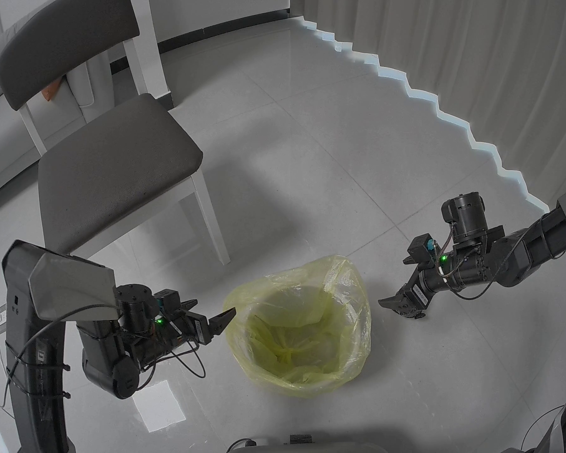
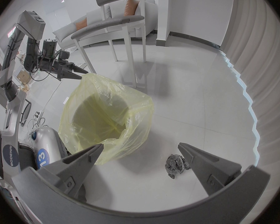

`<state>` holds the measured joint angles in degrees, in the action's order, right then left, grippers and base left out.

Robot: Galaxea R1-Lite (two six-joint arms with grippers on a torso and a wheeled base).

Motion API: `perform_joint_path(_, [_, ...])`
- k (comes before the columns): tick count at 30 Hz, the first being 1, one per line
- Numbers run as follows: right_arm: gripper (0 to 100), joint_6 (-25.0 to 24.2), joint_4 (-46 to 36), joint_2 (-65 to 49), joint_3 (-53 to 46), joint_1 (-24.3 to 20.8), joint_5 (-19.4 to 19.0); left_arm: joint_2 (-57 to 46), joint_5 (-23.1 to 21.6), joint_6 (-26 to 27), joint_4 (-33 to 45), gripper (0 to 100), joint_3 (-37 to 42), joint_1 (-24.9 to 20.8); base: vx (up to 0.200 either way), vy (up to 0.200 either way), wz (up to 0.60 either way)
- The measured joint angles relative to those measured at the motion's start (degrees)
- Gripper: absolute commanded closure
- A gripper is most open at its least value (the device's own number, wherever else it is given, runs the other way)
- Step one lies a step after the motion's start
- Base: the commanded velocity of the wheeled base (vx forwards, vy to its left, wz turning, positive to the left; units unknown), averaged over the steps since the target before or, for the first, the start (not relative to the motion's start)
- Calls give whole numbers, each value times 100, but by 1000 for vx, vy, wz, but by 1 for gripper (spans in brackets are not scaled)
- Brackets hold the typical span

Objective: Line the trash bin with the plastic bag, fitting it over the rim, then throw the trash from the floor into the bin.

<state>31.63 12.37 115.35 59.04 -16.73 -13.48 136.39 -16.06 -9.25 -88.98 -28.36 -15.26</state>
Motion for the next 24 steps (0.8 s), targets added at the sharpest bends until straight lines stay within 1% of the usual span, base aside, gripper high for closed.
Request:
perform_joint_path(3, [0, 2, 65, -27, -113, -33, 5, 176, 76, -7, 77, 0, -257, -124, 0, 0, 0])
perform_joint_path(9, [0, 6, 123, -44, -185, -52, 5, 433, 613, -10, 1139, 0, -935, -218, 0, 0, 0])
perform_joint_path(12, [0, 6, 191, 2, -182, -57, 5, 534, 758, -18, 1538, 0, -1241, -171, 0, 0, 0])
perform_joint_path(14, [0, 6, 311, 87, -151, -61, 2, 578, 788, -57, 1604, 0, -1353, -152, 0, 0, 0])
perform_joint_path(17, [0, 6, 500, 260, -78, -68, 2, 600, 785, -301, 1590, 0, -1425, -182, 0, 0, 0])
perform_joint_path(20, [0, -2, 588, 467, 22, -107, 0, 514, 769, -618, 1560, 0, -1425, -290, 0, 0, 0])
perform_joint_path(24, [0, -11, 634, 813, 265, -138, -1, 350, 758, -741, 1538, 0, -1334, -444, 0, 0, 0])
